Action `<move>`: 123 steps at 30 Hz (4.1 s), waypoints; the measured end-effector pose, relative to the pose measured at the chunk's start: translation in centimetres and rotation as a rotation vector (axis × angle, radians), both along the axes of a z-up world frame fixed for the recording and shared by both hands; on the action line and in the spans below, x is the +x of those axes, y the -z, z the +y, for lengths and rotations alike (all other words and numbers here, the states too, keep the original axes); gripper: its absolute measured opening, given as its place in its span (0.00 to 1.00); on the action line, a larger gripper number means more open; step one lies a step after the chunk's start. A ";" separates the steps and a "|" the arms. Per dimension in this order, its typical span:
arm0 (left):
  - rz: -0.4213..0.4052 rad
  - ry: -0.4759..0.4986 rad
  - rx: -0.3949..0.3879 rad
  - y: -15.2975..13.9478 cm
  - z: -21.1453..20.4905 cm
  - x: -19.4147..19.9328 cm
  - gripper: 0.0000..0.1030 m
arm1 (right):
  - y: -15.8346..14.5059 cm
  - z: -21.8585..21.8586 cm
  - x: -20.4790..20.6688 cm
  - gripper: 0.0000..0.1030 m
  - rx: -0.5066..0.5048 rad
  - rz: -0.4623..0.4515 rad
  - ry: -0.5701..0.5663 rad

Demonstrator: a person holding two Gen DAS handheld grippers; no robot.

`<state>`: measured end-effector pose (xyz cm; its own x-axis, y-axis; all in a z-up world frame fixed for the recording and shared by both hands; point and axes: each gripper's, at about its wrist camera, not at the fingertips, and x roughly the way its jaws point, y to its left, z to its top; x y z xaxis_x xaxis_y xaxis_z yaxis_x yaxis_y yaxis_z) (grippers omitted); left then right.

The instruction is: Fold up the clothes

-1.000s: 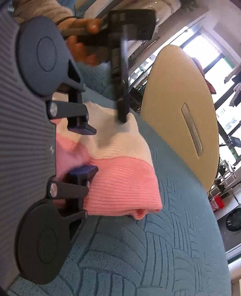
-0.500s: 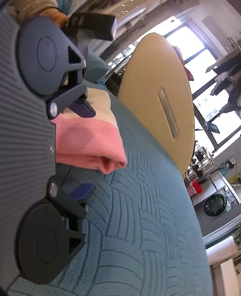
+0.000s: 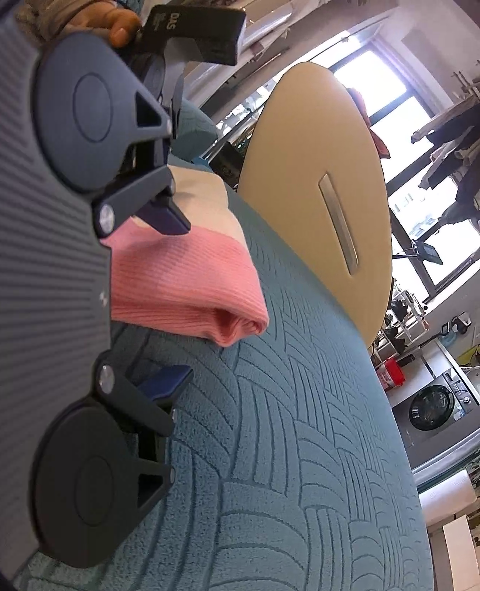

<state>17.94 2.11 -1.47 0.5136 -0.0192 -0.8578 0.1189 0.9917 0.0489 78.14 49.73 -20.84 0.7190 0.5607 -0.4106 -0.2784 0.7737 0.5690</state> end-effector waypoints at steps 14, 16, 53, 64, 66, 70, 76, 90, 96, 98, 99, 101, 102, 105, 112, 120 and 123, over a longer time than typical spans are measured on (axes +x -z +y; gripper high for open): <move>-0.003 -0.003 0.013 0.0 -0.1 -0.2 0.92 | -0.3 -0.9 -2.0 0.78 0.020 -0.007 -0.010; -0.003 -0.002 0.016 0.0 -0.1 -0.2 0.92 | -0.5 -1.0 -1.6 0.80 0.045 -0.010 -0.025; -0.011 -0.230 -0.165 -0.5 -1.8 -1.0 0.92 | -9.2 9.2 12.0 0.78 -0.647 0.142 -0.791; -0.023 -0.213 -0.140 -0.5 -1.9 -1.1 0.98 | -6.3 16.5 14.2 0.85 -0.944 0.480 -0.995; -0.021 -0.209 -0.138 -0.5 -1.9 -0.9 0.99 | -7.2 16.7 13.4 0.63 -0.970 0.468 -1.017; -0.028 -0.199 -0.130 -0.5 -1.8 -0.3 1.00 | -10.0 17.1 9.9 0.32 -1.050 0.365 -1.058; -0.127 -0.183 -0.077 -0.8 -1.2 1.6 1.00 | -16.1 16.6 4.2 0.28 -1.214 0.076 -1.034; -0.138 -0.279 -0.205 -5.0 3.0 0.8 0.91 | -15.6 9.7 -12.2 0.28 -1.689 -0.671 -0.713; -0.135 -0.220 -0.335 -10.0 6.3 -0.8 0.93 | -14.9 9.9 -20.2 0.28 -1.714 -0.823 -0.643; -0.116 -0.181 -0.365 -10.4 7.4 -0.4 0.93 | -14.1 9.3 -22.7 0.28 -1.770 -0.884 -0.647; -0.103 -0.162 -0.387 -10.3 8.1 -0.1 0.93 | -13.7 8.8 -23.6 0.28 -1.795 -0.909 -0.649; -0.094 -0.165 -0.466 -10.3 9.4 0.2 0.93 | -12.5 7.6 -25.3 0.28 -1.829 -0.916 -0.650; -0.094 -0.170 -0.503 -10.2 10.2 0.6 0.94 | -11.9 7.2 -26.1 0.28 -1.838 -0.915 -0.654; -0.080 -0.163 -0.554 -9.4 11.7 1.7 0.98 | -9.1 7.0 -29.3 0.28 -1.860 -0.952 -0.705; -0.004 -0.193 -0.459 -6.6 12.8 2.2 0.98 | -7.6 6.1 -36.7 0.38 -1.855 -0.928 -0.652; -0.013 -0.215 -0.438 -7.7 13.7 1.7 0.98 | -14.7 5.4 -42.6 0.64 -1.519 -0.725 -0.270; -0.033 -0.196 -0.409 -9.1 13.6 1.4 0.98 | -17.0 7.9 -42.6 0.64 -1.385 -0.675 -0.194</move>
<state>19.36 15.75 7.61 0.5682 -0.2526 -0.7832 -0.0679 0.9341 -0.3505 35.59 57.62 -3.83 0.9414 0.1338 -0.3097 -0.3343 0.4934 -0.8030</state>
